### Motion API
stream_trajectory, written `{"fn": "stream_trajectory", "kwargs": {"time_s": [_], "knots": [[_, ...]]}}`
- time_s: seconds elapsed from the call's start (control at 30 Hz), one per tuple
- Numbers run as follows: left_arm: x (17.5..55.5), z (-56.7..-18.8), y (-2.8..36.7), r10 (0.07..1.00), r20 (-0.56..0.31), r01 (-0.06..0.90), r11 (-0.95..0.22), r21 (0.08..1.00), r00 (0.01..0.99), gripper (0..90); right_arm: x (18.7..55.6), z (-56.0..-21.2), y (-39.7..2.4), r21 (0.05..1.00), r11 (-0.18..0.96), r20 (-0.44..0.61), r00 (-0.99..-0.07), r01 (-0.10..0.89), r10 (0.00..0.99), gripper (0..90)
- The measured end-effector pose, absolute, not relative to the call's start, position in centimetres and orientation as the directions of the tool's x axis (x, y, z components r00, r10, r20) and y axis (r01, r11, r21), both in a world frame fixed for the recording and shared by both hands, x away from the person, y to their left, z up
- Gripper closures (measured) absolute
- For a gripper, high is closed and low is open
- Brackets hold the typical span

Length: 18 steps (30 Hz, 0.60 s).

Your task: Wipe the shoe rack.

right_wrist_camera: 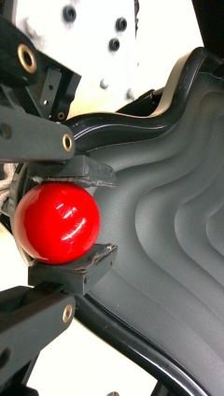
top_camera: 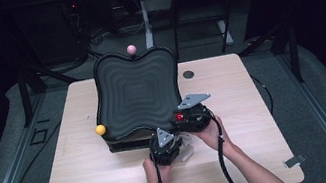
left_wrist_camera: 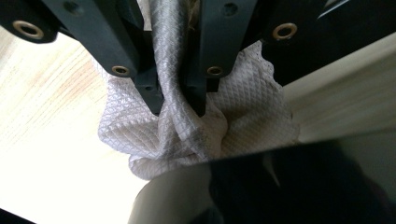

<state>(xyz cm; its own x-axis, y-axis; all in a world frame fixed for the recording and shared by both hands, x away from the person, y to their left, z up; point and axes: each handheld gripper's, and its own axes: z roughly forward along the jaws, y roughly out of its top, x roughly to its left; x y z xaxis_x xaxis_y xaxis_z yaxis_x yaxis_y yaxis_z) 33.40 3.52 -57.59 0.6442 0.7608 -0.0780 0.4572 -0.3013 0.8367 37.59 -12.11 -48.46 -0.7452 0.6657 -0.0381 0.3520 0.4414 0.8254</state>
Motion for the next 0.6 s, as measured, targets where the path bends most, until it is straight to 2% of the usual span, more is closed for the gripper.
{"fn": "stream_trajectory", "kwargs": {"time_s": [0.23,0.6], "knots": [[32.7,-56.3,3.5,0.764,-0.057,0.395,-0.267,0.879,0.642,81.7,37.6,-48.5,-12.1,0.828,0.437,-0.034,-0.746,0.352,0.665,60.0],[32.7,-56.2,3.6,0.764,-0.064,0.391,-0.254,0.884,0.642,81.6,37.6,-48.5,-12.1,0.828,0.436,-0.033,-0.745,0.353,0.666,60.0]]}}
